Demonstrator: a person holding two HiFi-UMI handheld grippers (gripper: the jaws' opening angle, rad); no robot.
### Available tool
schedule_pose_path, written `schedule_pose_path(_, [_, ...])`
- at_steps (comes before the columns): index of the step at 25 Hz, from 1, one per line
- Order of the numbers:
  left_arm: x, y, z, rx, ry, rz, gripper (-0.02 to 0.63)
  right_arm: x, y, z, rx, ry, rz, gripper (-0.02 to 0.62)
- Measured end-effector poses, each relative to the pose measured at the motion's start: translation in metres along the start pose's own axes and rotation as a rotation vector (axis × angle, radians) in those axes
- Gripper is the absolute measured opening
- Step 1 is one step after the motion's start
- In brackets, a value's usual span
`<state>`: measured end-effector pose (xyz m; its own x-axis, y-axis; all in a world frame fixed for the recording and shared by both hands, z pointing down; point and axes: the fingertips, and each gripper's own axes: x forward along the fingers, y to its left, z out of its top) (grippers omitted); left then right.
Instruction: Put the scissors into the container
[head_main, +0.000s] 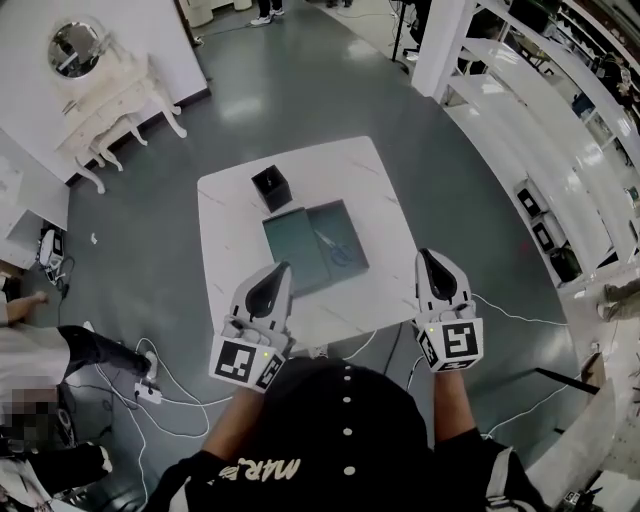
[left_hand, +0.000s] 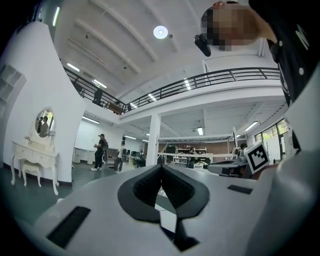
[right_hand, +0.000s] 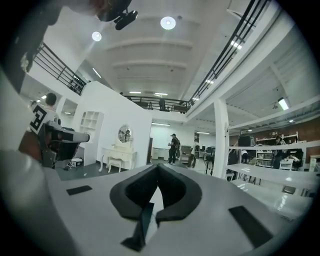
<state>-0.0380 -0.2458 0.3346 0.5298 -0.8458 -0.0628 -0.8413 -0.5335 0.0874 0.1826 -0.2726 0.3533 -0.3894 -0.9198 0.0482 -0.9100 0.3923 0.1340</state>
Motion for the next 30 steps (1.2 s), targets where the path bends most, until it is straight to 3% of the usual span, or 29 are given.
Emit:
schedule_pose_path(8, [-0.009,0.005,-0.004,-0.002,0.003,0.031,0.026,-0.022,-0.019,-0.008,0.028,-0.007,-0.074,0.014])
schedule_pose_path(30, [-0.022,0.017,-0.006,-0.007,0.011,0.048,0.026,-0.004,0.013,0.004,-0.009,-0.018,-0.033,0.014])
